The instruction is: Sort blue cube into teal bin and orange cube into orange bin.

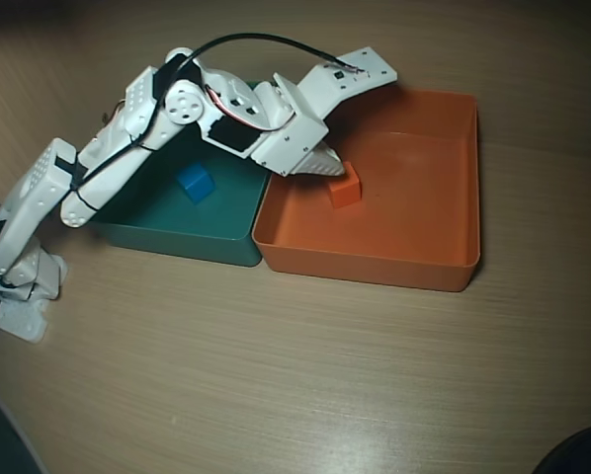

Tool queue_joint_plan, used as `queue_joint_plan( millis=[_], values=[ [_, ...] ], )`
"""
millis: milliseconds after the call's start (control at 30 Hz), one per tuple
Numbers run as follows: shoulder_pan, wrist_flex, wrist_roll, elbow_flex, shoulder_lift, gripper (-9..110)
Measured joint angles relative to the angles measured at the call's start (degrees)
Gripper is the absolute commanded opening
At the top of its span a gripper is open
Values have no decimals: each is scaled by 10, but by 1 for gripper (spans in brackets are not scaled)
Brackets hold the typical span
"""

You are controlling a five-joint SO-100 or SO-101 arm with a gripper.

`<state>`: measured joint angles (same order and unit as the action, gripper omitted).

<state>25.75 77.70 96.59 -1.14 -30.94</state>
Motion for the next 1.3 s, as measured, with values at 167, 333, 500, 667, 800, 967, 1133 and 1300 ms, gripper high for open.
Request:
queue_joint_plan(
  millis=[167, 333, 500, 667, 800, 967, 1133, 1300],
  values=[
    [0, 0, 0, 140, -114, -6],
    [0, 0, 1, 319, -257, -6],
    [0, 0, 4, 495, -403, -6],
    [0, 0, 4, 635, -528, -6],
    [0, 0, 4, 708, -610, -6],
    [0, 0, 7, 775, -687, -6],
    [0, 0, 53, 845, -767, -6],
    [-18, 0, 78, 919, -849, -6]
  ],
)
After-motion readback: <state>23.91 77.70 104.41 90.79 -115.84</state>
